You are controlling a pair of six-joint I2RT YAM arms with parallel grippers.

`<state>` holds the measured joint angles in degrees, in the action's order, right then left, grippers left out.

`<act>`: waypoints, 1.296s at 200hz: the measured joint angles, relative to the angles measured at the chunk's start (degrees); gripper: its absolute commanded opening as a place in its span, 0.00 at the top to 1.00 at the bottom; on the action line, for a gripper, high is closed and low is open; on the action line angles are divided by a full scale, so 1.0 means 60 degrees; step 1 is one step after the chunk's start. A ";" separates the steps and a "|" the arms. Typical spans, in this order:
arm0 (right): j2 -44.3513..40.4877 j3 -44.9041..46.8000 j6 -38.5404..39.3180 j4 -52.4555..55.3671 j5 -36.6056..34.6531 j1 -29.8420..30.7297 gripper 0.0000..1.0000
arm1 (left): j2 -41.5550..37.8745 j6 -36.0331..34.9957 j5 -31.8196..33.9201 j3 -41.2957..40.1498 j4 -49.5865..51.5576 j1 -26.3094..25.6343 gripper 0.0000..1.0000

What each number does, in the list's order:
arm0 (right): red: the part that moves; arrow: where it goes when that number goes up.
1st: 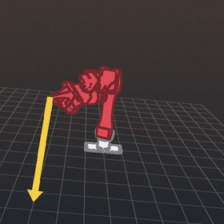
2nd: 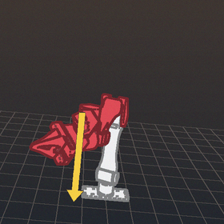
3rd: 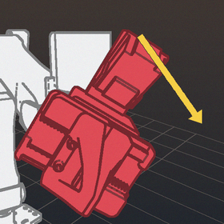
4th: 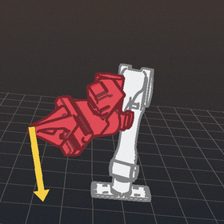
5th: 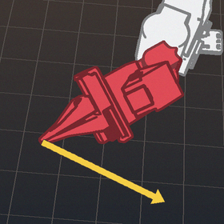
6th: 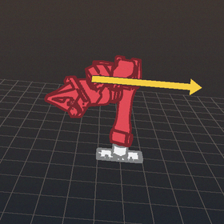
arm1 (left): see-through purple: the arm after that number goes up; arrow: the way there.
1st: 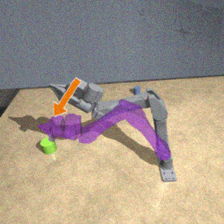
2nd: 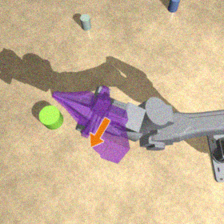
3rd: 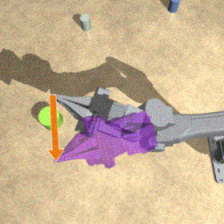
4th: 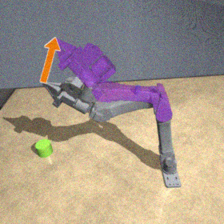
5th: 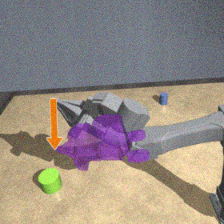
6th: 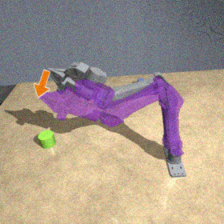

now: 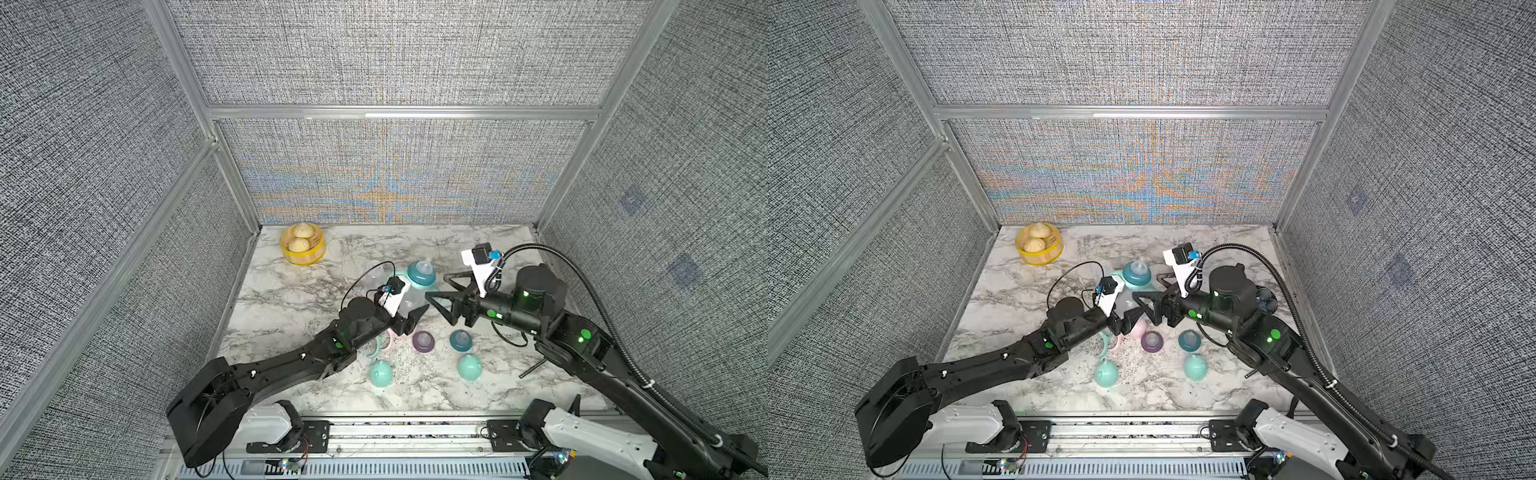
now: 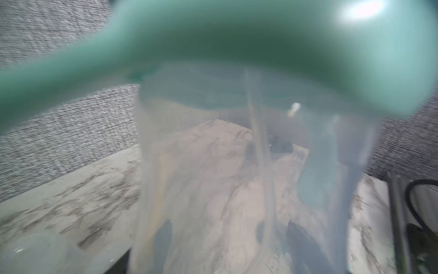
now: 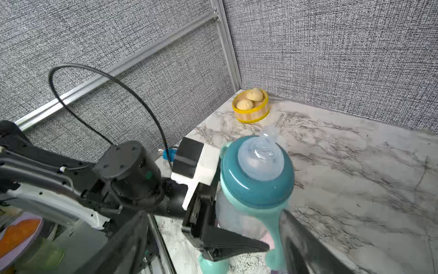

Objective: Assemble the baby bottles
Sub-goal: Screw the nipple onto the baby bottle.

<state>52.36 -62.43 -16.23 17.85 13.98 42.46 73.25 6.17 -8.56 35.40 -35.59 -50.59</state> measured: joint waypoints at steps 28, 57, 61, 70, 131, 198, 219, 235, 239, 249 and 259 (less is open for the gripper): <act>-0.0171 0.0350 0.0193 0.0127 0.0240 -0.0215 0.15 | 0.0015 0.0310 -0.1708 -0.0164 -0.0164 0.0302 1.00; -0.0146 0.0707 0.0186 -0.0022 0.0488 -0.0335 0.16 | 0.0146 0.0663 -0.3126 -0.0353 -0.0721 0.0477 1.00; -0.0117 0.0750 0.0182 -0.0091 0.0528 -0.0339 0.17 | 0.0171 0.0729 -0.3286 -0.0353 -0.0783 0.0499 1.00; -0.0047 0.0827 0.0164 -0.0200 0.0623 -0.0368 0.17 | 0.0266 0.0849 -0.3628 -0.0350 -0.0947 0.0550 1.00; 0.0324 0.1406 -0.0193 -0.1355 0.0918 -0.0382 0.22 | 0.0517 0.1333 -0.4608 -0.0331 -0.1479 0.0619 1.00; 0.0503 0.1410 -0.0328 -0.2062 0.0951 -0.0393 0.21 | 0.0550 0.1337 -0.4681 -0.0441 -0.1483 0.0634 1.00; 0.0619 0.1377 -0.0353 -0.2164 0.0951 -0.0397 0.22 | 0.0572 0.1337 -0.4681 -0.0452 -0.1486 0.0634 1.00; 0.0736 0.1330 -0.0433 -0.2200 0.0954 -0.0397 0.23 | 0.0572 0.1337 -0.4681 -0.0459 -0.1486 0.0634 1.00; 0.0758 0.1322 -0.0437 -0.2222 0.0954 -0.0397 0.23 | 0.0572 0.1337 -0.4677 -0.0463 -0.1490 0.0634 1.00; 0.0809 0.1300 -0.0455 -0.2233 0.0958 -0.0397 0.25 | 0.0572 0.1337 -0.4674 -0.0474 -0.1497 0.0634 1.00; 0.0841 0.1297 -0.0459 -0.2240 0.0958 -0.0397 0.27 | 0.0572 0.1337 -0.4670 -0.0477 -0.1497 0.0634 1.00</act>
<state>57.41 -54.65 -18.98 4.40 19.73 40.07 76.69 14.20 -36.58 32.53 -44.58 -46.78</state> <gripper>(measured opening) 0.751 0.783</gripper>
